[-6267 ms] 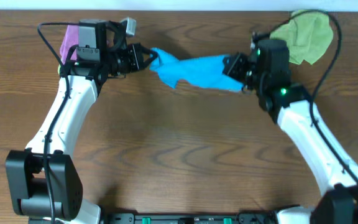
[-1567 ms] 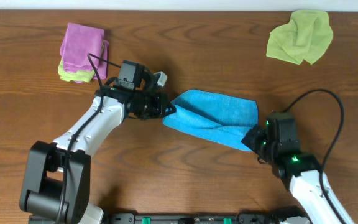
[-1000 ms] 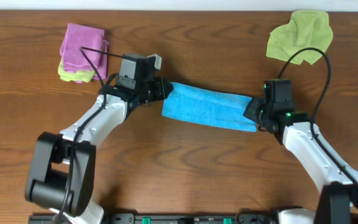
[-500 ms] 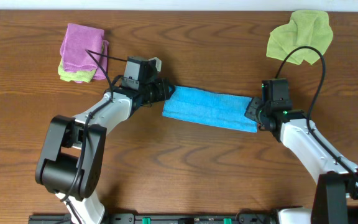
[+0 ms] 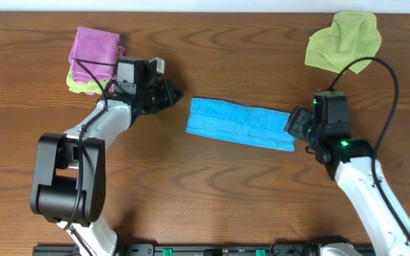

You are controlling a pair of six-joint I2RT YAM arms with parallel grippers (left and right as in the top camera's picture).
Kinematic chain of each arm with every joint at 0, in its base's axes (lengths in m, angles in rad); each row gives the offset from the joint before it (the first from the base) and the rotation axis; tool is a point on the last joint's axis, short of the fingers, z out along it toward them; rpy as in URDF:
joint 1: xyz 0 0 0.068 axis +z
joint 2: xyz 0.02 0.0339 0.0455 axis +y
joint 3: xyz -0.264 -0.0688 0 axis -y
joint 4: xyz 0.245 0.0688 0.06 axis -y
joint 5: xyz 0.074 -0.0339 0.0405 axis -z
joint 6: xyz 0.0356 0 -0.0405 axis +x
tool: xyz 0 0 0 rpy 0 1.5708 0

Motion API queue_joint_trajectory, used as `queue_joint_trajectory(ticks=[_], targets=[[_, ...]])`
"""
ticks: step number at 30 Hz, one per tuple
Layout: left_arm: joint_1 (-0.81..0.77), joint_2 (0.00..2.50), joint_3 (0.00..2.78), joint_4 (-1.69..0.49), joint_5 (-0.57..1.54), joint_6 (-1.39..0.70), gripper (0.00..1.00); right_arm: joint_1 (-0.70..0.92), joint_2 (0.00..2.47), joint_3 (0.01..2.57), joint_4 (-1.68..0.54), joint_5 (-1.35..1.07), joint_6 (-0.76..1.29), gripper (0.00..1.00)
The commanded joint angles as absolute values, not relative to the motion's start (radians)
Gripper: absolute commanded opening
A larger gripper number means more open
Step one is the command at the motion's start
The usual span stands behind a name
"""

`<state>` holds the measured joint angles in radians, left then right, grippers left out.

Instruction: Fold the cloth

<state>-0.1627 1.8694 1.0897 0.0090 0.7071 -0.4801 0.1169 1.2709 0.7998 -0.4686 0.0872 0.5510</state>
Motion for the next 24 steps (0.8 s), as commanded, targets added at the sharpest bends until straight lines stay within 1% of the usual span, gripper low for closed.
queue_joint_trajectory(ticks=[1,4,7,10,18,24], targets=[[-0.205,1.837,1.123,0.012,0.746,-0.505,0.06,0.11,1.28,0.81,-0.495,0.101,0.608,0.72],[-0.258,1.839,1.123,-0.006,0.693,-0.501,0.06,0.11,1.315,0.81,-0.501,0.088,0.636,0.75],[-0.301,1.851,1.123,-0.03,0.6,-0.49,0.06,0.11,1.376,0.81,-0.485,0.043,0.636,0.75],[-0.321,1.886,1.123,-0.03,0.564,-0.477,0.06,0.11,1.447,0.81,-0.45,0.033,0.64,0.74],[-0.328,1.995,1.123,-0.03,0.551,-0.476,0.06,0.11,1.512,0.81,-0.392,0.018,0.643,0.73],[-0.339,2.025,1.123,-0.046,0.539,-0.475,0.06,0.11,1.528,0.81,-0.371,0.019,0.657,0.73]])
